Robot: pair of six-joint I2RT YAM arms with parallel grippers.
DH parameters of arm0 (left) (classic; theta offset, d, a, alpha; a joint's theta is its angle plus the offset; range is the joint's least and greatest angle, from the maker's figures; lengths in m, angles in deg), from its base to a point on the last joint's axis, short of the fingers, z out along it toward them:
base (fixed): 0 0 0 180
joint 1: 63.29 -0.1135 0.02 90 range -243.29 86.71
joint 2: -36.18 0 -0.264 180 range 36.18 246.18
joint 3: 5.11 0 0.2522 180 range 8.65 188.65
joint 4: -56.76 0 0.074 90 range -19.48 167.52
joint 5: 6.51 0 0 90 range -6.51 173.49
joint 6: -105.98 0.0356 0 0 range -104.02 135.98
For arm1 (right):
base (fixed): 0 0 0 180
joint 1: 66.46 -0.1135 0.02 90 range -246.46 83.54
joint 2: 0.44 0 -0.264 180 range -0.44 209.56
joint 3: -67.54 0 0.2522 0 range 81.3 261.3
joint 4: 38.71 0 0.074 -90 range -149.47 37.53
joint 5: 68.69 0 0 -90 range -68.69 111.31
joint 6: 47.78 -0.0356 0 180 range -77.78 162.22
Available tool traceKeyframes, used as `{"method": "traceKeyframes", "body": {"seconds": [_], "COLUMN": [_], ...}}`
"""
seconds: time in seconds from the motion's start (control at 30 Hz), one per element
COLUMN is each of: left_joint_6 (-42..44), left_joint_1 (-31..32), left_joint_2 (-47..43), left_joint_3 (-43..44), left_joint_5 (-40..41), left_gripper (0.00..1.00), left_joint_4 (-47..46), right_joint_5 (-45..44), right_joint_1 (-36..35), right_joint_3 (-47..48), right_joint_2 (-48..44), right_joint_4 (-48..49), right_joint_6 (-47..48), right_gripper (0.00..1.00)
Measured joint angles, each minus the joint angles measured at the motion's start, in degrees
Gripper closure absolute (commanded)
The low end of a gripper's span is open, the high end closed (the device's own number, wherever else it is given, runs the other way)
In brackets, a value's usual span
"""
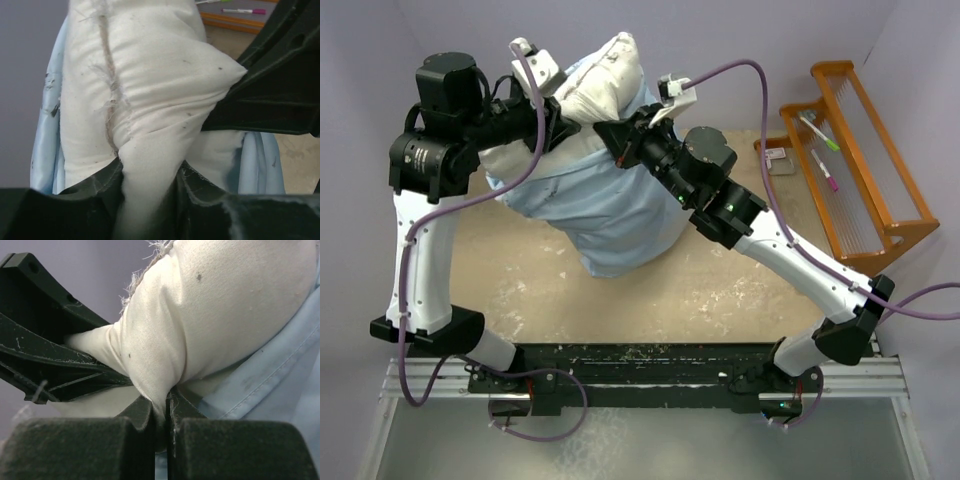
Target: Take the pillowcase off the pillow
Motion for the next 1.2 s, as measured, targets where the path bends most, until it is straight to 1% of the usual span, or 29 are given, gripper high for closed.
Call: {"method": "traceKeyframes", "body": {"seconds": [0.07,0.1,0.13,0.2,0.3,0.37,0.43,0.57,0.67,0.73,0.9,1.03,1.2], "left_joint_6": [0.0,0.2,0.2,0.3,0.5,1.1,1.7,1.9,1.9,2.1,4.6,7.3,10.4], "left_joint_1": [0.0,0.0,-0.1,-0.2,-0.2,-0.3,-0.7,-1.7,-1.7,-1.7,-1.7,-1.7,-1.7], "left_joint_2": [0.9,1.1,1.1,1.0,0.9,0.6,0.1,-2.1,-3.3,-3.8,-4.5,-5.3,-6.1], "left_joint_3": [0.8,0.9,0.9,1.1,1.1,1.1,0.9,0.2,0.2,0.2,-0.7,-2.0,-3.2], "left_joint_5": [-2.8,-3.7,-4.1,-4.3,-4.3,-4.2,-3.4,-3.0,-3.6,-4.2,-6.3,-7.1,-7.8], "left_gripper": [0.93,0.98,1.00,1.00,1.00,1.00,1.00,1.00,1.00,1.00,1.00,1.00,1.00], "left_joint_4": [1.3,1.7,2.0,2.0,1.6,1.0,1.0,1.6,2.0,2.4,2.9,3.0,3.4], "right_joint_5": [1.1,2.1,3.3,7.5,13.4,17.1,18.9,21.4,24.2,26.4,31.4,34.8,37.1], "right_joint_1": [0.5,1.5,2.2,4.6,8.9,12.7,16.4,23.6,26.4,27.0,27.0,26.9,26.9], "right_joint_3": [-0.2,-0.2,-0.2,-0.3,-0.6,-0.6,-0.6,0.7,2.4,4.4,7.5,7.5,7.6], "right_joint_2": [0.0,0.0,0.0,-0.2,-1.4,-2.9,-4.7,-7.3,-7.0,-5.4,0.3,2.8,2.6], "right_joint_4": [-0.5,-0.8,-1.1,-1.7,-3.0,-4.4,-5.8,-8.2,-8.9,-9.2,-8.7,-8.0,-6.3], "right_joint_6": [-0.4,-0.9,-1.5,-3.5,-6.4,-7.6,-8.3,-9.0,-10.4,-11.3,-13.6,-15.5,-17.2], "right_gripper": [0.86,0.83,0.80,0.71,0.59,0.50,0.46,0.44,0.43,0.39,0.34,0.34,0.32]}}
